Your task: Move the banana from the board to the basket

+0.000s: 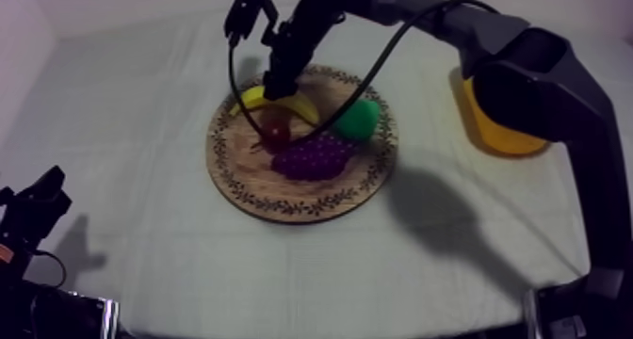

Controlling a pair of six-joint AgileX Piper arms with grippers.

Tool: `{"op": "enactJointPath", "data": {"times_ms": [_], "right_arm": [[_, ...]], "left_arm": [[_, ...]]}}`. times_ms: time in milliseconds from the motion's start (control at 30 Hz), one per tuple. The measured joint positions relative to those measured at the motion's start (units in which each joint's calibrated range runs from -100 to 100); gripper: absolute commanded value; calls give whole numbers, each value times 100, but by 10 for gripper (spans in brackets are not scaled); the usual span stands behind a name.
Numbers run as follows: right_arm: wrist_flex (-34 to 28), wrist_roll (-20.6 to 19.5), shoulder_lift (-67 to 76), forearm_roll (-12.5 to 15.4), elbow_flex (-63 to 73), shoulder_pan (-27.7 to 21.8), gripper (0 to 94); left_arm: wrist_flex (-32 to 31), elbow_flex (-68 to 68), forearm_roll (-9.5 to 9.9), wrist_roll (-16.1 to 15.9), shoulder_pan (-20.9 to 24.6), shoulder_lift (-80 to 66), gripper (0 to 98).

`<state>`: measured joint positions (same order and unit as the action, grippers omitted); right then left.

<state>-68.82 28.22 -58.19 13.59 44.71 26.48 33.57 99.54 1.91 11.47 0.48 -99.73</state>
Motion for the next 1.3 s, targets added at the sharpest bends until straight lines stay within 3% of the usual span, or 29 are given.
{"op": "enactJointPath", "data": {"times_ms": [333,567,700,1033,1300], "right_arm": [[2,-17,-460,-86,199,-24,519],[8,63,-467,-35,7,-10,229],[8,71,-345,-53,-127,-10,120],[63,73,886,52,-1217,-330,99],[62,-6,2614,156,-2467,-873,106]], "left_arm": [[-7,0,0,0,0,0,1],[-7,0,0,0,0,0,1],[-7,0,0,0,0,0,1],[-7,0,0,0,0,0,1],[3,0,0,0,0,0,1]]}}
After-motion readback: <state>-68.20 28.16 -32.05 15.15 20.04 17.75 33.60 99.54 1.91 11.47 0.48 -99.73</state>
